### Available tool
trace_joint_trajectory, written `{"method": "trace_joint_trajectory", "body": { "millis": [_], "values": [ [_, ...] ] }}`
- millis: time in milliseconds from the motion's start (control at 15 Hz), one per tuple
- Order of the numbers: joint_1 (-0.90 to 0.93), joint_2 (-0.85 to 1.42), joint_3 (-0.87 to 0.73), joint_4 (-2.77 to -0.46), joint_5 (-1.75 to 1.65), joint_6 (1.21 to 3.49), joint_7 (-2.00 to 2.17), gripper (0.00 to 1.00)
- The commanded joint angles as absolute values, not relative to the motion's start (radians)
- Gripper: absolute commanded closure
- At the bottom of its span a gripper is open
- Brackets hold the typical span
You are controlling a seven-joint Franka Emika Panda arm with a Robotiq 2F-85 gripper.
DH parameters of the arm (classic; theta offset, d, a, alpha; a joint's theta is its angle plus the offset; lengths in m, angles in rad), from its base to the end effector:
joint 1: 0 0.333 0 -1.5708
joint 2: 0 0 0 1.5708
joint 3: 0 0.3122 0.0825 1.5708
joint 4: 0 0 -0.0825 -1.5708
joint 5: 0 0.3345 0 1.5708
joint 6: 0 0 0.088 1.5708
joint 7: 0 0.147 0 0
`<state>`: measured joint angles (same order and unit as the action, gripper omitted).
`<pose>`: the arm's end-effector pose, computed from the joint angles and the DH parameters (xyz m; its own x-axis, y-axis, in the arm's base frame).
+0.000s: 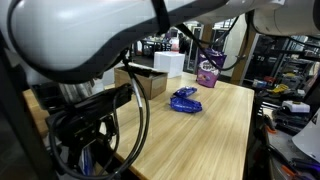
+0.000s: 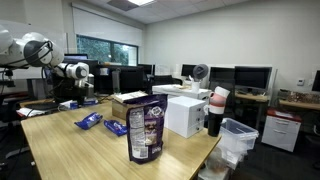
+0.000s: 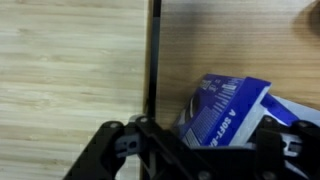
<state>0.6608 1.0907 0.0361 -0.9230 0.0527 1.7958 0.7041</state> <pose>0.5435 0.4521 0.1733 0.9751 -0.0483 -0.2165 -0.0317 -0.9963 0.0795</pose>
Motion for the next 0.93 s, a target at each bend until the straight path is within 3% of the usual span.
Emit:
{"method": "trace_joint_trajectory", "body": {
  "millis": [0, 67, 200, 600, 867],
  "values": [
    [0.656, 1.106, 0.042, -0.894, 0.056, 1.78, 0.694, 0.45],
    [0.655, 1.107, 0.041, -0.892, 0.055, 1.779, 0.692, 0.45],
    [0.652, 1.108, 0.04, -0.891, 0.055, 1.779, 0.691, 0.55],
    [0.643, 1.109, 0.04, -0.889, 0.058, 1.779, 0.687, 0.89],
    [0.634, 1.106, 0.041, -0.889, 0.06, 1.774, 0.687, 0.95]
  ]
}}
